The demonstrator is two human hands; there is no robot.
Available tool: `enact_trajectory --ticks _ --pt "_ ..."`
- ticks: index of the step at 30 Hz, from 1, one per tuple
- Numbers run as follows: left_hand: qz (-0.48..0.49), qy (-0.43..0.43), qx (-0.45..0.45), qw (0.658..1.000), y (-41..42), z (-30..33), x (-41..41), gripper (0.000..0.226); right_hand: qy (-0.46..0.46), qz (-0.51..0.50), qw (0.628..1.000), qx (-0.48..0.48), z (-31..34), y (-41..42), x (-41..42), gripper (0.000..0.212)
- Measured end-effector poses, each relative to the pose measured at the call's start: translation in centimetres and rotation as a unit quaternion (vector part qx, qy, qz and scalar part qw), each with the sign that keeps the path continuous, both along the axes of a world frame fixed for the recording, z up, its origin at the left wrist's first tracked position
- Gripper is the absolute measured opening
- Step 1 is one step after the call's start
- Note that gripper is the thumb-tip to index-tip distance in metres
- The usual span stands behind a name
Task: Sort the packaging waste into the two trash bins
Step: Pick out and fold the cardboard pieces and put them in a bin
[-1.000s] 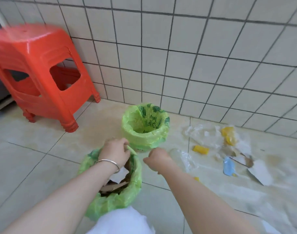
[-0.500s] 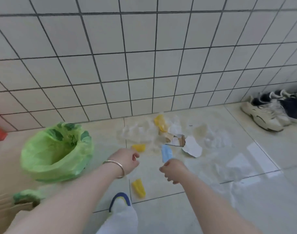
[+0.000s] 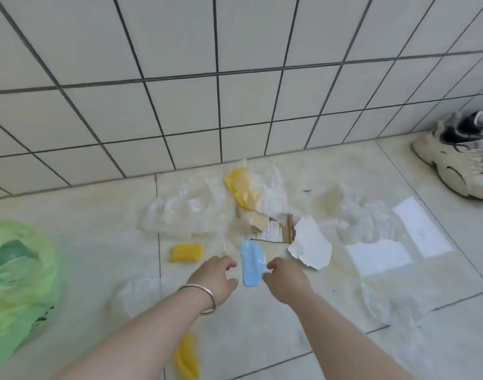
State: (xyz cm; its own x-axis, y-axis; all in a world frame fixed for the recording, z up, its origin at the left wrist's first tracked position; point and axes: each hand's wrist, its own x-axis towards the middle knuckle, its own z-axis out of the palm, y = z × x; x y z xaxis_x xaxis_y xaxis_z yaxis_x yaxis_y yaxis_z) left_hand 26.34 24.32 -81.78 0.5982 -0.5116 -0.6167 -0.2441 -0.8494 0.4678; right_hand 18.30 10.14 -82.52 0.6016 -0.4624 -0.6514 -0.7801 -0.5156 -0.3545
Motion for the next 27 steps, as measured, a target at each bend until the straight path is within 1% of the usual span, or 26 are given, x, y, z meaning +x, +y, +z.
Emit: enact_trajectory --ticks 2,7,10,14,16,18,21,24,27 --pt "-0.009 0.004 0.002 1.000 -1.4 -1.3 0.7 0.044 -0.022 -0.007 1.000 0.000 -0.9 -0.8 0.6 0.041" --pt "-0.023 0.031 -0.010 0.999 -5.4 -4.2 1.3 0.047 -0.074 -0.031 0.997 -0.021 -2.9 -3.3 2.0 0.040" --pt "0.001 0.070 -0.036 0.997 -7.6 -5.6 1.5 0.049 -0.085 -0.043 0.995 -0.041 -4.2 -4.9 3.0 0.044" --pt "0.058 0.103 -0.046 0.992 -9.3 -7.3 2.3 0.057 -0.060 -0.019 0.996 -0.061 -5.7 -6.2 5.0 0.048" --pt "0.104 0.081 -0.050 0.990 -9.4 -7.8 2.8 0.062 -0.036 0.009 0.998 -0.060 -6.4 -6.3 6.0 0.045" --pt "0.161 0.040 -0.050 0.985 -9.3 -8.1 3.5 0.063 -0.019 0.023 0.998 -0.060 -6.9 -6.5 7.1 0.041" --pt "0.229 -0.004 -0.042 0.973 -9.5 -8.3 4.8 0.067 -0.030 -0.006 0.997 -0.068 -7.6 -7.0 8.7 0.042" --pt "0.301 -0.007 -0.041 0.953 -10.2 -8.5 6.3 0.058 -0.055 -0.053 0.994 -0.074 -8.3 -7.7 10.0 0.041" --pt "0.346 -0.007 -0.044 0.937 -11.0 -8.8 7.9 0.054 -0.068 -0.086 0.991 -0.079 -8.8 -8.9 11.2 0.057"
